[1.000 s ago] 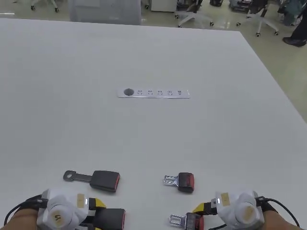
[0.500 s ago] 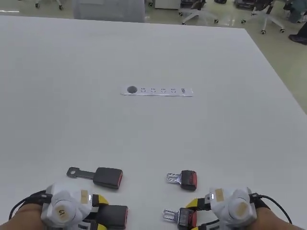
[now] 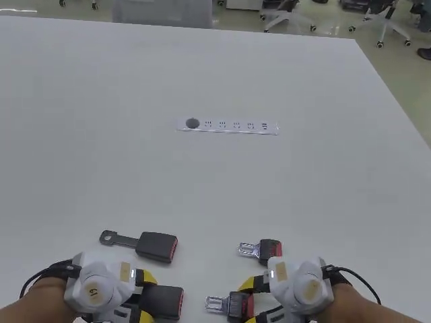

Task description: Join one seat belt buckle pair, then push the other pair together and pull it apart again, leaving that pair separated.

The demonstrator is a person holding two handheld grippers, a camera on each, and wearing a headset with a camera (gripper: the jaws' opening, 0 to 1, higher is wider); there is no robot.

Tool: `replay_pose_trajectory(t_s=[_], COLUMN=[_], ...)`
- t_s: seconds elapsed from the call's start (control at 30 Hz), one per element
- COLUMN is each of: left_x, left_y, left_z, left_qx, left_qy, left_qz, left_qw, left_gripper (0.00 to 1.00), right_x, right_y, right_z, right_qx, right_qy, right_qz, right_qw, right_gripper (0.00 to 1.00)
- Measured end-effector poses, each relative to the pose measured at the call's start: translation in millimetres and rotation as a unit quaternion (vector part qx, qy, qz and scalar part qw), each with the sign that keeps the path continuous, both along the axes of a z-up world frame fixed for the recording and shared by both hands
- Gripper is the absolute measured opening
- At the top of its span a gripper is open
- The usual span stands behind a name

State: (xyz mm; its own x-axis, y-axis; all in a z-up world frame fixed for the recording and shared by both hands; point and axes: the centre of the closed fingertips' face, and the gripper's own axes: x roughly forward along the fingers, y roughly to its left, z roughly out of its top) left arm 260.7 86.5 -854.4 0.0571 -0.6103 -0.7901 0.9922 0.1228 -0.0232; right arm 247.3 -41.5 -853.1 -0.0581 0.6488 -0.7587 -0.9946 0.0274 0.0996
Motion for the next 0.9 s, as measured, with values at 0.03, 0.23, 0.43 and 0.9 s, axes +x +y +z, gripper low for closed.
replay_pose_trajectory(t_s=[0.03,0.23,0.43,0.9], left_x=[0.0,0.1,0.7,0.3], left_y=[0.1,0.5,0.9,2.0], left_z=[-0.1,-0.1,-0.4,-2.7], left_qx=[0.000,0.003,0.006,0.021], left_qy=[0.000,0.001,-0.001,-0.006], left_qz=[0.000,0.000,-0.002,-0.014], left_qw=[1.0000,1.0000,1.0000,0.9997], left_gripper=[0.34,0.34,0.34,0.34], right_x=[1.1,-0.1,0.5,-0.4], right_y=[2.2,19.4,34.8,54.6], right_z=[0.1,0.4,0.5,-1.1], right_qx=[0.000,0.011,0.021,0.028], right_qy=[-0.001,0.006,0.008,0.007], right_qz=[0.002,0.010,0.001,-0.010], right_qw=[1.0000,0.9999,0.9997,0.9995], right_gripper=[0.34,0.34,0.34,0.34])
